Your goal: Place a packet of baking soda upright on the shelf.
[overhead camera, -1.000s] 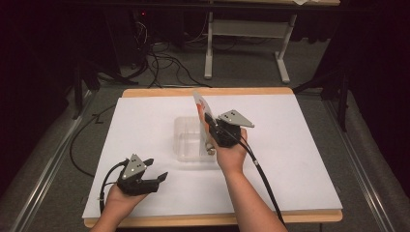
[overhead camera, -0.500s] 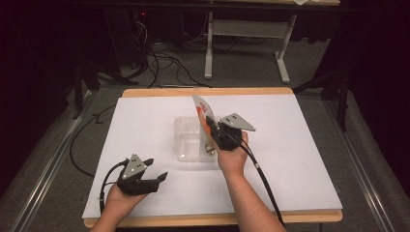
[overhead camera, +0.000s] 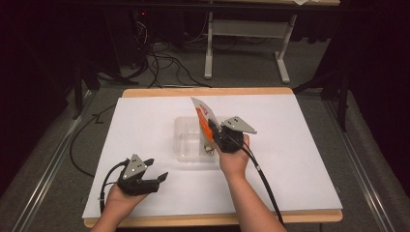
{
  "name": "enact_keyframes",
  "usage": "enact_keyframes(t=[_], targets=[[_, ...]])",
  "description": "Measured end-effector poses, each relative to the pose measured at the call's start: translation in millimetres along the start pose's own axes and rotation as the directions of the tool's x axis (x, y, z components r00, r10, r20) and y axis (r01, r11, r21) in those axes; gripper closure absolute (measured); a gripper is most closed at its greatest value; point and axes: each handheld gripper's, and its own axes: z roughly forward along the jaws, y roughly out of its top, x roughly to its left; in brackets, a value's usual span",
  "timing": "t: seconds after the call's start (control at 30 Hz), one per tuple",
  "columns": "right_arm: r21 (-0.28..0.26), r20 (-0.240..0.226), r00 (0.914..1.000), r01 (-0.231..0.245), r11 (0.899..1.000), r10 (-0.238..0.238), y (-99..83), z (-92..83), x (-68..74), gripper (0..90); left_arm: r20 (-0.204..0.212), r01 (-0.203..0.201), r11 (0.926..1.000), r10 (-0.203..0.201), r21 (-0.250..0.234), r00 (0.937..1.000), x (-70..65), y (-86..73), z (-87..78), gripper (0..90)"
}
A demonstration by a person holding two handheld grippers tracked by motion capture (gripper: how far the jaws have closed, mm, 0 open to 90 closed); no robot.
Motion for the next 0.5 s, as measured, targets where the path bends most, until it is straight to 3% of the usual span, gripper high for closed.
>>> enact_keyframes(t=[0.27,0.5], targets=[[0.003,0.002,0.9998,0.018,1.0,-0.018,12.0,1.8,3.9,90.0,-0.002,0.001,1.0,-0.001,-0.003,1.0,0.4,0.0,-0.6,30.1],[0.0,-0.001,0.9993,0.038,0.999,-0.038,6.5,0.8,9.6,90.0,-0.002,0.0,1.0,0.0,-0.003,1.0,0.8,0.0,-0.7,30.1]])
